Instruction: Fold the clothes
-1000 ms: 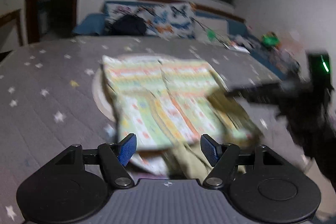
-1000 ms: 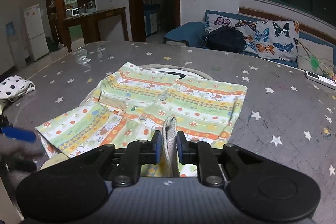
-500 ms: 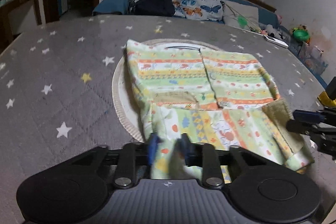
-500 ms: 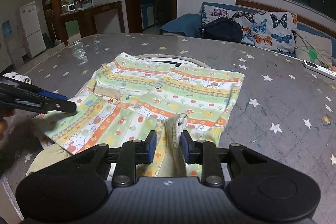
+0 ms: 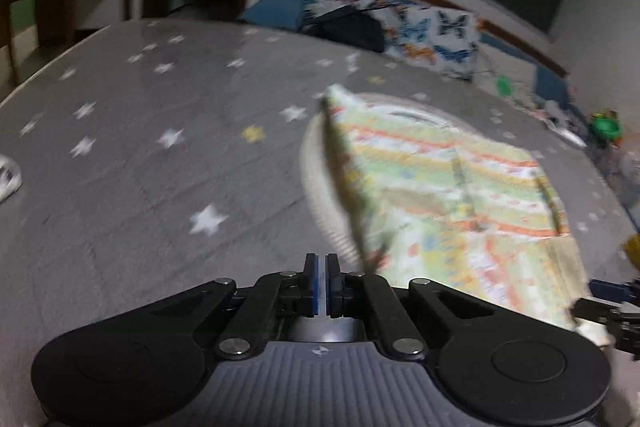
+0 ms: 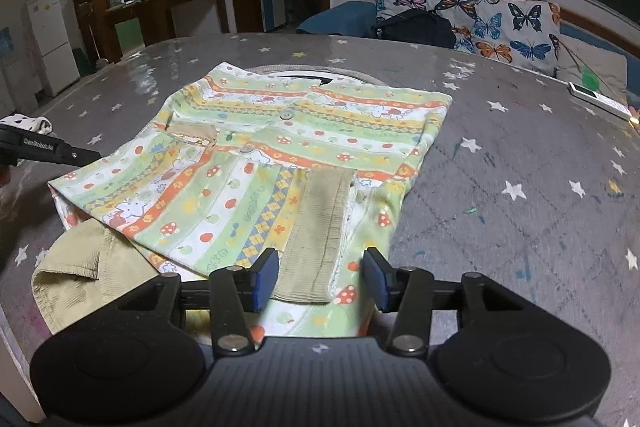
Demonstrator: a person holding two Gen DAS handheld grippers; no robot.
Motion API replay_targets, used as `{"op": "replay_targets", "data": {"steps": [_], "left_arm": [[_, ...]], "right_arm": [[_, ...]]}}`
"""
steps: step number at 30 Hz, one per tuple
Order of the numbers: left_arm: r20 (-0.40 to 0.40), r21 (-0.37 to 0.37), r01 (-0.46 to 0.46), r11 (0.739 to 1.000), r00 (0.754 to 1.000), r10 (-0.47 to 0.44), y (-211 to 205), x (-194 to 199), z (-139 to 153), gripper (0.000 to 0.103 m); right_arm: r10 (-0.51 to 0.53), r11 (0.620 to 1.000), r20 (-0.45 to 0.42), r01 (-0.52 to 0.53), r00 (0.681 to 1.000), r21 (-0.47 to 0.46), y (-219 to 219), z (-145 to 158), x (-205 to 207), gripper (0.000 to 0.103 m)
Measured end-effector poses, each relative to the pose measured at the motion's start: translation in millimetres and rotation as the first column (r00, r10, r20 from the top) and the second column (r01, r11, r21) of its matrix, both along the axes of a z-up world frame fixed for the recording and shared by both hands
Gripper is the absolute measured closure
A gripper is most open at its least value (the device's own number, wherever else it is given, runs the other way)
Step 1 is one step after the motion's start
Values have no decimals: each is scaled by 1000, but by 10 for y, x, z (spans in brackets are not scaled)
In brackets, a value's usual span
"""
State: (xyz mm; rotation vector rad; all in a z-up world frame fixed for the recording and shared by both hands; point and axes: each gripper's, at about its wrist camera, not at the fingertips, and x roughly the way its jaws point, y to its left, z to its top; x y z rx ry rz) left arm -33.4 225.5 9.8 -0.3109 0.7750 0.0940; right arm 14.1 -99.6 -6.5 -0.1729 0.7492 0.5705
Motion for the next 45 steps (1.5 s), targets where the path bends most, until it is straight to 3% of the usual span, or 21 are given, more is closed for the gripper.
{"op": "replay_targets", "data": {"steps": [2, 4, 5, 8, 13, 16, 20, 23, 28, 33, 37, 40, 43, 45], "left_arm": [[-2, -21, 30, 999, 1000, -30, -72, 107, 56, 92], [-2, -6, 36, 999, 999, -36, -163, 233, 96, 72], [-3, 1, 39, 999, 999, -39, -208, 296, 116, 56], [-26, 15, 32, 999, 999, -31, -305, 547, 164, 49], [-118, 118, 21, 993, 993, -7, -420, 898, 48, 51], [-143, 204, 41, 978, 990, -12, -423, 885, -13, 66], [-166, 308, 65, 949, 986, -14, -405, 853, -63, 66], [-163, 410, 55, 910, 987, 14, -359, 830, -55, 68], [-138, 359, 65, 931, 990, -16, -209, 719, -9, 64], [-20, 272, 1, 962, 1000, 5, -241, 544, 253, 62], [19, 143, 104, 984, 994, -108, -507, 347, 271, 64], [-12, 173, 156, 972, 988, -156, -697, 263, 124, 67], [-64, 192, 158, 969, 987, -148, -714, 252, -56, 68], [-53, 208, 160, 965, 987, -153, -700, 182, -71, 68]], "right_arm": [[5, 1000, 4, -5, 1000, 8, 22, 32, 14, 56], [9, 1000, 8, -9, 1000, 18, 44, 62, 28, 56], [10, 1000, 11, -10, 1000, 22, 52, 75, 28, 56], [16, 999, 14, -17, 1000, 29, 77, 94, 17, 55], [27, 999, 5, -27, 1000, 28, 64, 66, 2, 55], [31, 999, -2, -31, 1000, 25, 40, 41, -1, 55], [36, 999, -11, -35, 999, 22, 8, 8, -5, 55], [46, 999, -2, -46, 999, 2, 16, -14, -10, 54], [31, 999, -21, -31, 999, 14, 20, -9, 23, 53], [35, 999, 24, -36, 999, 32, 32, 41, 35, 55], [55, 997, 50, -58, 997, 58, 108, 109, 61, 60], [79, 994, 48, -82, 996, 74, 210, 106, 150, 67], [91, 994, 41, -93, 995, 62, 313, 84, 222, 69], [92, 995, 32, -93, 995, 43, 359, 34, 277, 69]]}}
